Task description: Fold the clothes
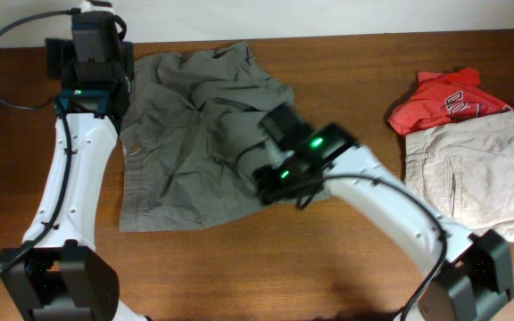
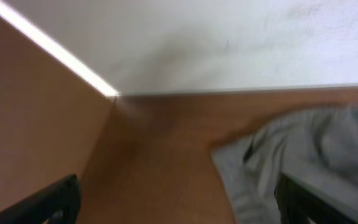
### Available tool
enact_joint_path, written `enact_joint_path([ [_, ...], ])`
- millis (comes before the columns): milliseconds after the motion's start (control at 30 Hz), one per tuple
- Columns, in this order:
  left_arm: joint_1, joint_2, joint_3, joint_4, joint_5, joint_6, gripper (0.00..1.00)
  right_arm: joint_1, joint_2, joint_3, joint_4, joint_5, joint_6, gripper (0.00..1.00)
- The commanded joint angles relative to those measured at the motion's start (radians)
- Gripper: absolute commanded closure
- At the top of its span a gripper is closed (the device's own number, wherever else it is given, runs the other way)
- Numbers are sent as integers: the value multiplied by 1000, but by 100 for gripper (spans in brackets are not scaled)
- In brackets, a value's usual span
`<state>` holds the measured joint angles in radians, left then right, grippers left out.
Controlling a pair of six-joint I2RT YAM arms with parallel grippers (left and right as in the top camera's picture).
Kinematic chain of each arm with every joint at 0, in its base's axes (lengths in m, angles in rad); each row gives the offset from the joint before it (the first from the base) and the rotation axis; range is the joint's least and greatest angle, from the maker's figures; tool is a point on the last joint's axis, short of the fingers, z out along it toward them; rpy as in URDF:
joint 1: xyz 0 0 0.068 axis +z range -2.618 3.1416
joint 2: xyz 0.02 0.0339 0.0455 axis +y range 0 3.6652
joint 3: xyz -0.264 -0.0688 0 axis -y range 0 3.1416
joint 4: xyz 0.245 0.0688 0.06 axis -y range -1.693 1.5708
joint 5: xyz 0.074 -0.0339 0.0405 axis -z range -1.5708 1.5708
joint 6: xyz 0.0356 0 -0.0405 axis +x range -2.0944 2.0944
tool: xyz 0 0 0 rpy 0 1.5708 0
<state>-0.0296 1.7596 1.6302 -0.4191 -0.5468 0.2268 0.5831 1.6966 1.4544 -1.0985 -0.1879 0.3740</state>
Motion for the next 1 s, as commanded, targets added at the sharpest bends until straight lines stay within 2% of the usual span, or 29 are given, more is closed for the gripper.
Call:
enact_joint_path([
  [0,8,8,14,-90,146,-35,1,-116,-7,-2,7,77,-35,23],
  [133,6,8,14,-240,435,-96,4,-224,38,-26,18,77,-119,23],
  [200,4,8,13,-300,533,-119,4,-261,69,-49,25,77,-137,23],
  [300,-6,8,13,-393,621,-137,5,-303,127,-86,47,49,-174,28],
  [400,-20,8,13,-521,660,-138,28,-320,181,-119,79,-18,-224,30],
  [533,-20,8,12,-624,660,-202,30,-319,213,-155,150,-29,-229,32],
  [567,-20,8,12,-647,660,-217,30,-319,217,-168,172,-42,-242,36],
  [600,-20,8,11,-667,660,-224,30,-319,217,-178,185,-61,-254,45],
  [667,-21,8,4,-710,659,-233,30,-319,217,-190,193,-93,-271,67],
  [767,-22,8,-22,-757,655,-243,30,-326,207,-177,148,-46,-268,94],
  [967,-23,8,-103,-764,656,-270,31,-369,128,-113,-122,481,8,96],
])
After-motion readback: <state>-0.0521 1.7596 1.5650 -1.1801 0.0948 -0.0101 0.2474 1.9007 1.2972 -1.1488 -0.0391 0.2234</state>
